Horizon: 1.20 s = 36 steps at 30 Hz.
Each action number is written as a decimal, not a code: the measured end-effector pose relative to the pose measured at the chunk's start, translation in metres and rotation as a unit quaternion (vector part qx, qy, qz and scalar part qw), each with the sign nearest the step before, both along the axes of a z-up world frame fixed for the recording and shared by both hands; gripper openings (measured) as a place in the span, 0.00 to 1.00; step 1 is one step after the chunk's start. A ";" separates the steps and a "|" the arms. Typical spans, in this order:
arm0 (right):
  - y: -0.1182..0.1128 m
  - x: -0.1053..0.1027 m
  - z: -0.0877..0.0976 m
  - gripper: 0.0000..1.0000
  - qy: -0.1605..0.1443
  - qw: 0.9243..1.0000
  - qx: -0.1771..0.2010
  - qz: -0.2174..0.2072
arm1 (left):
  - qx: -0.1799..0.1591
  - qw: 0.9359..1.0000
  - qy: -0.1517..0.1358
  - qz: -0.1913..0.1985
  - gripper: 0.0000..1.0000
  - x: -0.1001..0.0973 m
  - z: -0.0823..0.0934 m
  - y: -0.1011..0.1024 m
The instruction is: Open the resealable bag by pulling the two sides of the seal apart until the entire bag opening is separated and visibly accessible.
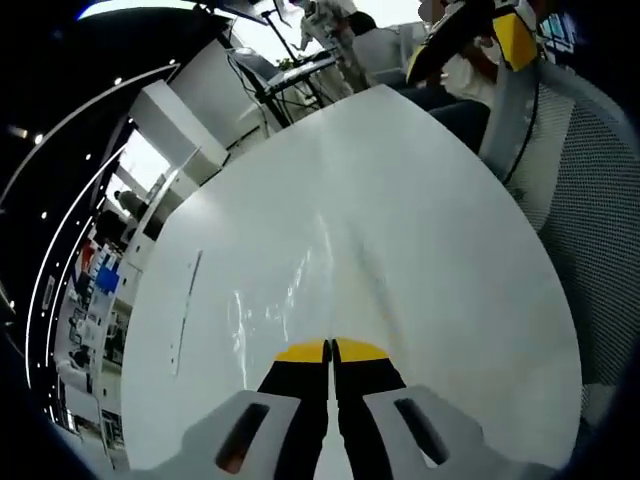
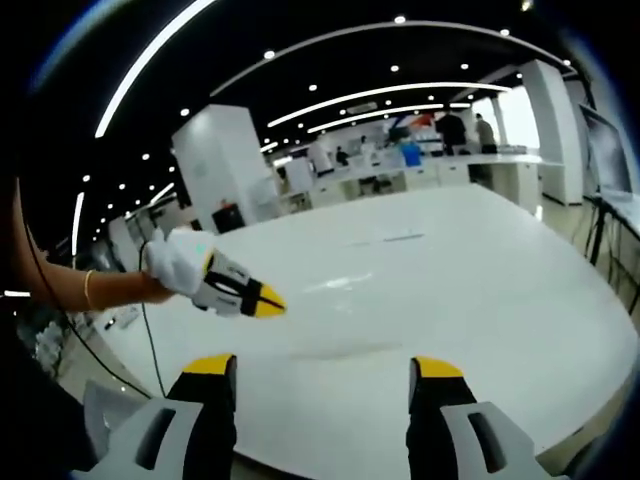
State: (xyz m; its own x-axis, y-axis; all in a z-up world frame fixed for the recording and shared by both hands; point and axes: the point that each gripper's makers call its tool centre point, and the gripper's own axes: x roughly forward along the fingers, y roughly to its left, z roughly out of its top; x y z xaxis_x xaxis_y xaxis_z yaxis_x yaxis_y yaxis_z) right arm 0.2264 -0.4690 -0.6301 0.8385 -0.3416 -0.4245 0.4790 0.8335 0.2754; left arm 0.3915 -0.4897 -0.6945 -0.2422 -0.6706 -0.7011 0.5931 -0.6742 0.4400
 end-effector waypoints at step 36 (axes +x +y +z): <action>0.064 0.051 -0.004 0.55 0.009 0.991 -0.013 0.136 | 0.053 0.995 0.044 -0.077 0.00 -0.065 0.049 0.104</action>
